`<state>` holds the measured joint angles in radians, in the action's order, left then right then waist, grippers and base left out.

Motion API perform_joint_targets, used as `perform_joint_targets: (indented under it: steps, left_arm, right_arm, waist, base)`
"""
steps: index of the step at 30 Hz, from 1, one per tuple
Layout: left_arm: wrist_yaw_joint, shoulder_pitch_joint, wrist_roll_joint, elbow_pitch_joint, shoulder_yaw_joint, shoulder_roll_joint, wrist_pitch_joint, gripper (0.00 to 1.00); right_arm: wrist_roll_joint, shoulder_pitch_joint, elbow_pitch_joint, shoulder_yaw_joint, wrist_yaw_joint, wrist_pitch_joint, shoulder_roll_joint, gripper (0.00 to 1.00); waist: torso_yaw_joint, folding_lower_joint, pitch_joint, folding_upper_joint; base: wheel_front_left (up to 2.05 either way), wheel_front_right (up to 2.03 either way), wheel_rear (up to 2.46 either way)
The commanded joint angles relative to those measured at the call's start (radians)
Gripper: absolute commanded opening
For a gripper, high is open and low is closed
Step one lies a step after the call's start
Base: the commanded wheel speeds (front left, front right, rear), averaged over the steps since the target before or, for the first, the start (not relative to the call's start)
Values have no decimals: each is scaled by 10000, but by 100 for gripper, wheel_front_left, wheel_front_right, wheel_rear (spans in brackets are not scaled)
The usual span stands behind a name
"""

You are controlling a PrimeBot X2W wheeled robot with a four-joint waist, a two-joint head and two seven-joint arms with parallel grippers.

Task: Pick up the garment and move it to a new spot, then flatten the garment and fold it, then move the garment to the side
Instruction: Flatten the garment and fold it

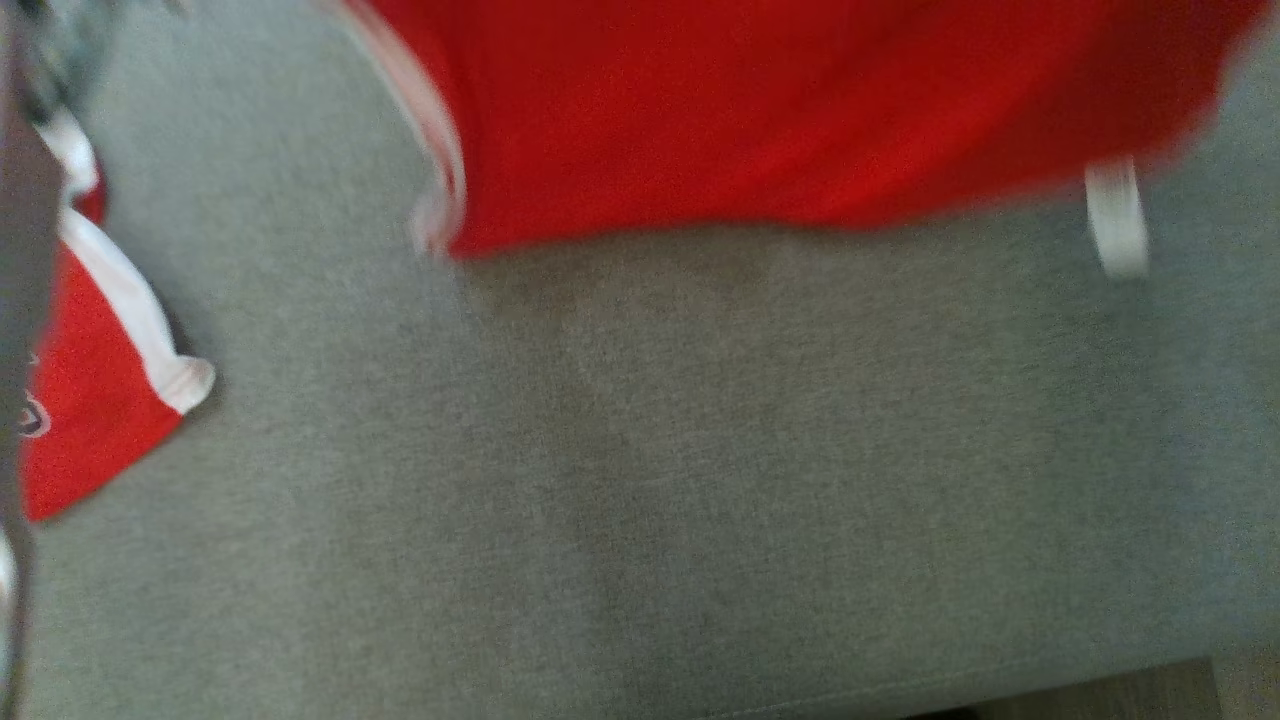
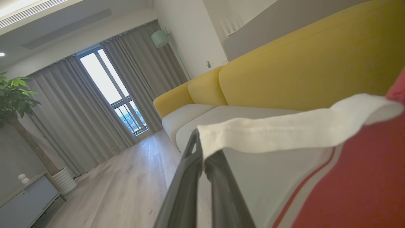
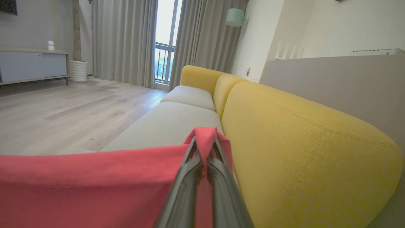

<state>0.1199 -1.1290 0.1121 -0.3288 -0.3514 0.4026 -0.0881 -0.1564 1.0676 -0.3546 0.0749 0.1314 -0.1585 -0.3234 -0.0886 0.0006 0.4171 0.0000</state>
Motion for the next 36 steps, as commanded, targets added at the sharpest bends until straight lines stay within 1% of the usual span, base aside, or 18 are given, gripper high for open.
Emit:
perform_joint_targets:
  steps: [1,3,5,7,8,11,13,16,21,25,29,32,33,34,36]
  left_arm:
    - [4,-744,-115,-175,328,461,114,0]
    - [6,-2205,-268,-1154,282,268,354,0]
    - [-156,-3545,-467,-2064,331,124,848,0]
    - [-354,-4414,-608,-2844,382,57,1515,0]
    - [-343,-4708,-614,-3175,377,31,1840,0]
    - [-259,-5324,-641,-4036,265,-4,2567,0]
    - [-331,-5567,-661,-4422,243,-76,2998,0]
    - [-273,-5612,-701,-4750,40,-222,3352,0]
    - [-87,-4929,-714,-4800,-477,-376,3488,0]
    - [0,-3648,-625,-4380,-843,-275,3495,0]
    - [62,-2020,-554,-3990,-1341,93,3496,0]
    - [88,-681,-344,-3785,-1683,446,3497,0]
    - [88,-681,-344,-3785,-1683,446,3497,0]
    - [98,191,-90,-3747,-1918,680,3497,0]
    - [102,984,227,-3658,-2209,925,3497,0]
  right_arm:
    - [78,575,-129,70,-7,327,88,0]
    - [267,1967,-1096,51,-7,934,215,0]
    - [516,3183,-1956,-139,-7,1707,331,0]
    - [790,3987,-2851,-424,-7,2542,545,0]
    - [907,4256,-3301,-563,-7,2898,681,0]
    - [1151,4682,-4534,-702,-7,3579,960,0]
    - [1222,4734,-5104,-749,-7,3872,973,0]
    - [1247,4564,-5678,-808,-7,4097,932,0]
    - [1121,3861,-6238,-657,-7,4189,780,0]
    - [850,2899,-6495,-77,-7,4198,712,0]
    - [453,1873,-6986,886,-7,4198,555,0]
    - [76,1141,-7379,1838,-7,4002,443,0]
    - [76,1141,-7379,1838,-7,4002,443,0]
    - [-293,691,-7539,2442,-7,3735,316,0]
    - [-742,259,-7537,3054,-7,3461,184,0]
  waist:
    - [-82,-6,682,0]
    - [-1,-6,948,0]
    - [31,-6,1082,0]
    - [-5,-6,996,0]
    - [-48,-6,936,0]
    - [-66,-6,848,0]
    - [-16,-6,851,0]
    - [64,-6,924,0]
    - [344,-6,1045,0]
    - [503,-6,782,0]
    - [618,-6,264,0]
    - [656,-6,-250,0]
    - [656,-6,-250,0]
    - [695,-6,-612,0]
    - [726,-6,-987,0]
  base:
    - [0,0,0]
    - [0,0,0]
    - [0,0,0]
    - [0,0,0]
    - [0,0,0]
    - [0,0,0]
    - [0,0,0]
    - [0,0,0]
    - [0,0,0]
    - [0,0,0]
    - [0,0,0]
    - [0,0,0]
    - [0,0,0]
    - [0,0,0]
    - [0,0,0]
